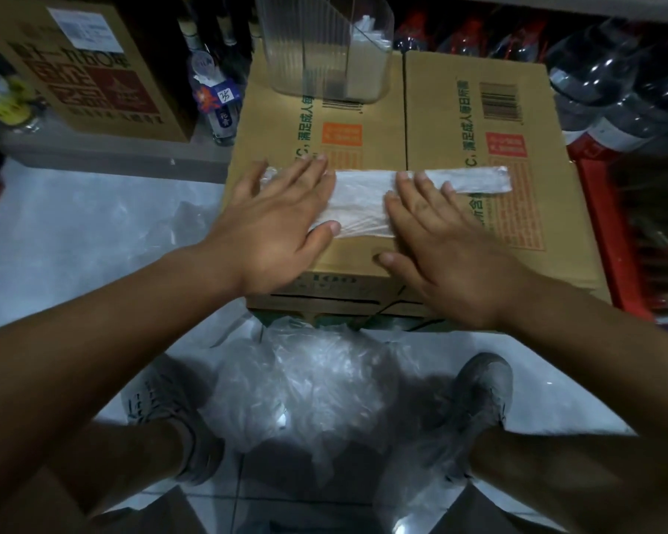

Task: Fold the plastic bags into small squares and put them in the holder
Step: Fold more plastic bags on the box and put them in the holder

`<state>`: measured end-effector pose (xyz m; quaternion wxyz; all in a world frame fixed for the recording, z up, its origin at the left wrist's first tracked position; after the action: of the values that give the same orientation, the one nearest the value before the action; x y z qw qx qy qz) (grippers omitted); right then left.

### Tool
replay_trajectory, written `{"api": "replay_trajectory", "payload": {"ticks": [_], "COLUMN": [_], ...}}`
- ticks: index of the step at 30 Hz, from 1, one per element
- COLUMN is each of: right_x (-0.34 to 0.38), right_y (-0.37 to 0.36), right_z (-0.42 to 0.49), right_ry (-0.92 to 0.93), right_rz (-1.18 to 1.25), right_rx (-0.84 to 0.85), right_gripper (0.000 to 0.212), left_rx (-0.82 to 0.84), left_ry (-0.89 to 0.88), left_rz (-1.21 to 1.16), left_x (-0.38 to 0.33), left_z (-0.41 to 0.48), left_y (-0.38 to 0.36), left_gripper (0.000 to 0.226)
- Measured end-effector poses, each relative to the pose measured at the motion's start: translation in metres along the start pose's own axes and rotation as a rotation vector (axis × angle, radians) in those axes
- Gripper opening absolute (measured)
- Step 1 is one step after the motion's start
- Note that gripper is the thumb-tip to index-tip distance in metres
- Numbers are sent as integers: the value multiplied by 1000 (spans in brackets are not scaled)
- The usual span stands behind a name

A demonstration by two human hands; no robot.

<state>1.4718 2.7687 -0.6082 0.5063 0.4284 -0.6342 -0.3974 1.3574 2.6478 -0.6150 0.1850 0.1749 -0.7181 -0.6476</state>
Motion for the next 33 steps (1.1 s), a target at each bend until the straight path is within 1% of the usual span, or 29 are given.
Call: {"api": "replay_trajectory", "payload": {"ticks": [2,3,4,7,9,12,14,16,18,20,22,25,26,33], "right_x": [-6,-6,-4,8,11,10,8,7,6,4,0,-2,-3,-29], "right_y": [6,11,17,36,39,39,41,43,46,48,51,53,54,68], "right_z": [-3,-4,-5,-3,2,8,10,11,12,13,14,15,16,27], "right_ry": [-5,8,39,171,215,256,273,277,272,256,218,188,174,-57], "right_rz": [-12,-13,-11,30,69,94,95,108,139,183,238,280,281,367], "right_rx": [-29,-60,-109,-254,-266,-273,-296,-319,-326,-317,-291,-232,-227,-235], "right_gripper": [87,84,77,46,35,22,15,12,10,9,11,28,31,16], "left_rx": [11,14,12,-29,-90,-182,-241,-319,-388,-411,-433,-438,-433,-421], "left_ry": [12,16,18,13,6,-21,-8,-23,-79,-80,-41,11,35,266], "left_rz": [26,31,33,10,-63,-151,-196,-185,-141,-151,-160,-183,-208,-383], "left_x": [1,1,2,1,1,-1,2,3,0,0,3,10,14,44], "left_z": [0,1,1,0,-3,-10,-13,-17,-20,-21,-20,-19,-19,-17], "left_y": [-1,-1,-1,1,7,19,26,35,42,45,47,48,47,45], "left_gripper": [76,76,76,75,75,76,75,68,56,44,36,28,27,21]}}
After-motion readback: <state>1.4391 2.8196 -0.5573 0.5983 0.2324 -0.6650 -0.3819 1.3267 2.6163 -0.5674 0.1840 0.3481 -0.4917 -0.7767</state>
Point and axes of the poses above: each hand's wrist, its own z-axis towards the middle knuckle, its own y-axis out of the back of the hand, x = y × z, the point moved 9 cm from there along z, towards the middle knuckle, and after that the axes turned 10 degrees about z, right-handed, at the moved point
